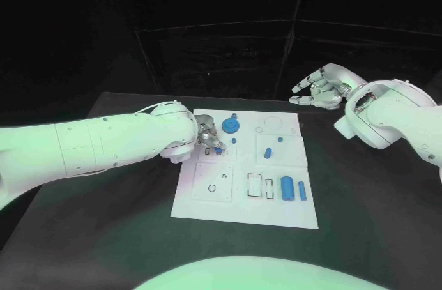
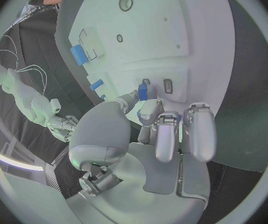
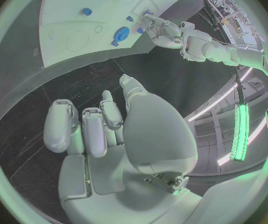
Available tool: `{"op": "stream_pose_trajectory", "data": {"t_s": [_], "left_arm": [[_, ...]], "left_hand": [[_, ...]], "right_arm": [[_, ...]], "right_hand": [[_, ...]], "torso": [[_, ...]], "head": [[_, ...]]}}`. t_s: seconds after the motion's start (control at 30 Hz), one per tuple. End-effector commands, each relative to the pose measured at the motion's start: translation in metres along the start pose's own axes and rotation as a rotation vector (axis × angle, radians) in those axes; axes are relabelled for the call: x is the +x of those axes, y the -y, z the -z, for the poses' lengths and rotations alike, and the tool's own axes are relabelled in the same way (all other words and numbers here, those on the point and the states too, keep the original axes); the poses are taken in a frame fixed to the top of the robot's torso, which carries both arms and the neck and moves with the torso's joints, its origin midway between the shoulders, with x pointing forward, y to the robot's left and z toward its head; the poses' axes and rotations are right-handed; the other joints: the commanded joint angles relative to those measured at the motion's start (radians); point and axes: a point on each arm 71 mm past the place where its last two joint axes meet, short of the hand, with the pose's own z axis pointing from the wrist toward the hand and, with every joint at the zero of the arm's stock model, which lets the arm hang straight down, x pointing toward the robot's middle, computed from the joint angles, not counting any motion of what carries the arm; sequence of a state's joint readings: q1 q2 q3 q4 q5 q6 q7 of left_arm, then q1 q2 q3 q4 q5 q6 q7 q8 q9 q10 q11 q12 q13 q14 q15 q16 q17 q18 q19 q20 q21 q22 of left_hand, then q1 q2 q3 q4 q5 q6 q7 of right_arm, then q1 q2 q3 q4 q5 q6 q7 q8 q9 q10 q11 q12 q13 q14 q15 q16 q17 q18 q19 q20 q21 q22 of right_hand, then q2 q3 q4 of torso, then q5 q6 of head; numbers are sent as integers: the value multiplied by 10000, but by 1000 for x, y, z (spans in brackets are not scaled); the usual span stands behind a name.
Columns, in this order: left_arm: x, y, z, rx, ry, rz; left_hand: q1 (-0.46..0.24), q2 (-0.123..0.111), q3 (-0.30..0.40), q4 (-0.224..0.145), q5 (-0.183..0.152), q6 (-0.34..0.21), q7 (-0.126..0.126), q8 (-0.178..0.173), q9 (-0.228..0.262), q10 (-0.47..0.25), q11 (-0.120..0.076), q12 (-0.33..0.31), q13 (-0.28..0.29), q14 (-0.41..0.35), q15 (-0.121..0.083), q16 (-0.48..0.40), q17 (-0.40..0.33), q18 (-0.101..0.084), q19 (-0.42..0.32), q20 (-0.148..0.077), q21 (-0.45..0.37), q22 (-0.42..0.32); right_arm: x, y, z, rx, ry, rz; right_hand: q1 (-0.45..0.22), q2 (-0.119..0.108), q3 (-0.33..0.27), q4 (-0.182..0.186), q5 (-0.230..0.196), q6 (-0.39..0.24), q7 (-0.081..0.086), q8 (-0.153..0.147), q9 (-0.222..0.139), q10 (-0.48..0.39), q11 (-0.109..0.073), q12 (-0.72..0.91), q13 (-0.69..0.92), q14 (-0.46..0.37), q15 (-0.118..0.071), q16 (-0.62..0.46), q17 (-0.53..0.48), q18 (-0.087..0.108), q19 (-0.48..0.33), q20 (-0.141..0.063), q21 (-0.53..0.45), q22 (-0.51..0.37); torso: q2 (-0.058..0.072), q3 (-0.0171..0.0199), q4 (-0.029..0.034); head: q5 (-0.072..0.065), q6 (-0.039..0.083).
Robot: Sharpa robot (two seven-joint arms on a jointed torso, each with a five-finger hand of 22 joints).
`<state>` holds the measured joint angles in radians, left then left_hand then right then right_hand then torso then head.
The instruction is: Assemble the parts on the task board
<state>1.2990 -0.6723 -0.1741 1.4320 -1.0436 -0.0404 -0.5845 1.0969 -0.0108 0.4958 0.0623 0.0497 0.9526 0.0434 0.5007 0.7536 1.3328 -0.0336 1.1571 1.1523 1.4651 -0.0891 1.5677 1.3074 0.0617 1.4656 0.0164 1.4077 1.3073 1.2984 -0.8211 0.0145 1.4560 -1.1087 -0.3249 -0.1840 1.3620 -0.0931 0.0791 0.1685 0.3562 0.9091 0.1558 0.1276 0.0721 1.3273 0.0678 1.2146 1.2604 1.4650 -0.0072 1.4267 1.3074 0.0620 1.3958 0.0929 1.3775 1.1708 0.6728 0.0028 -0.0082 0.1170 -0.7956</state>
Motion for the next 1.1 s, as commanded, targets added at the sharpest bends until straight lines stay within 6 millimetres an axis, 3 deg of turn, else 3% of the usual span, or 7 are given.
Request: {"op": "stream_pose_trajectory", "data": {"t_s": [0.03, 1.1], "left_arm": [[1, -2, 0, -109, -168, -371], [3, -3, 0, -280, -563, -487]], "left_hand": [[88, -20, 1317, -1274, 60, 42, -55, 58, 16, 71, 4, 25, 9, 1057, -31, 31, 2634, -91, 222, 5, -17, 159], [54, -33, 1402, -1274, 61, 45, -51, 76, 41, 76, 6, 24, 5, 1057, -28, 31, 2634, -102, 238, 6, 13, 209]], "right_arm": [[-1, -2, 0, -114, -5, 42], [0, -4, -1, -197, -32, 206]], "right_hand": [[99, 25, 4, 64, 51, -43, -3, 72, -6, -57, -15, -55, -5, 548, -50, -23, 467, 176, -63, 3, -35, -8], [150, 68, 21, 78, -69, -48, -3, 104, -5, -65, -15, -59, -15, 546, -51, -48, 446, 178, -64, 0, -55, -28]], "torso": [[-4, 2, 14], [0, 6, 6]], "head": [[-15, -6], [12, -30]]}}
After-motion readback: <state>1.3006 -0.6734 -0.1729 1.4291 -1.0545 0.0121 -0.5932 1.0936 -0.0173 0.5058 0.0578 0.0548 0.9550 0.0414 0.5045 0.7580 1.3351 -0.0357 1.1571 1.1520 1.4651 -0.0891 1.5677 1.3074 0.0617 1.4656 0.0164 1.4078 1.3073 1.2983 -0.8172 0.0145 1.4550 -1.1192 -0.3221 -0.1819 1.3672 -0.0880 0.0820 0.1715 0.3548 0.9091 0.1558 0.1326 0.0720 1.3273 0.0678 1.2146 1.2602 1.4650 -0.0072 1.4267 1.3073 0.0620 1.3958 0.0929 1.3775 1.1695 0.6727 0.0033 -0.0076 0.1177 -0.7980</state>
